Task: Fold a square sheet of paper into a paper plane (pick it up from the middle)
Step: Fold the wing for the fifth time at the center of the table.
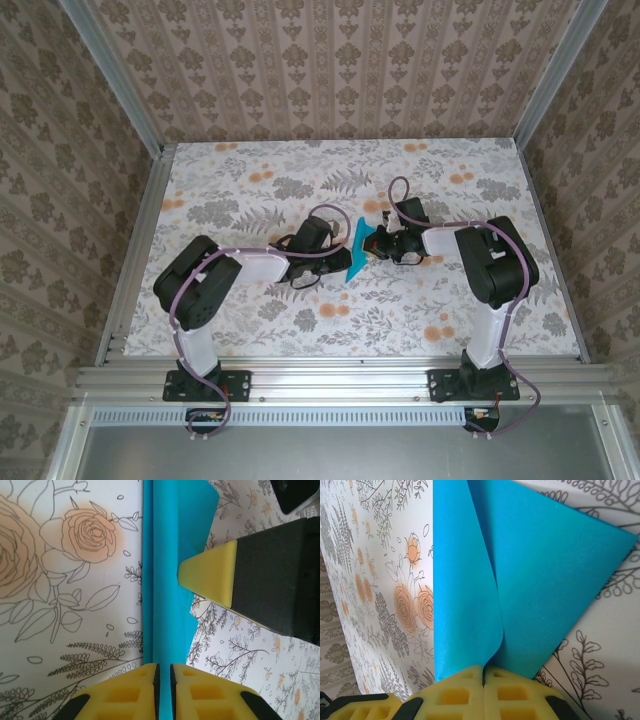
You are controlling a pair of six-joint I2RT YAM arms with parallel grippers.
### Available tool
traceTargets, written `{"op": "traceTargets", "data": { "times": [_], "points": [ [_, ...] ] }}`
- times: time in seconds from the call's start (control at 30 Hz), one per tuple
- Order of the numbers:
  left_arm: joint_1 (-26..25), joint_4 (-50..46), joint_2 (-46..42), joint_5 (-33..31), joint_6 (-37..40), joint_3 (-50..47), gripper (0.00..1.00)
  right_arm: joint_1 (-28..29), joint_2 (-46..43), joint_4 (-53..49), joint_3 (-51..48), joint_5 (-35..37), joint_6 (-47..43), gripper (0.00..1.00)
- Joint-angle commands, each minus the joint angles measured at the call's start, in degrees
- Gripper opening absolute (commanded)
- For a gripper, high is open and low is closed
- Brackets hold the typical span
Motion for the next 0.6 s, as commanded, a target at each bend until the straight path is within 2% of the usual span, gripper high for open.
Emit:
{"op": "traceTargets", "data": {
  "times": [0.0, 0.37, 0.57],
  "points": [
    [0.28, 1.31, 2.23, 1.7, -0.88, 0.1, 0.16, -0.16, 3.1, -3.38, -0.74, 2.93, -0.23, 0.06],
    [0.19, 2.12, 3.37, 3.64, -0.4, 0.65, 0.19, -0.15, 3.58, -3.43, -0.63, 2.93, -0.06, 0.07],
    [-0.14, 0.71, 3.7, 3.58, 0.51, 1.48, 0.19, -0.17, 3.58, -3.34, -0.8, 2.89, 0.03, 0.17]
  ]
}}
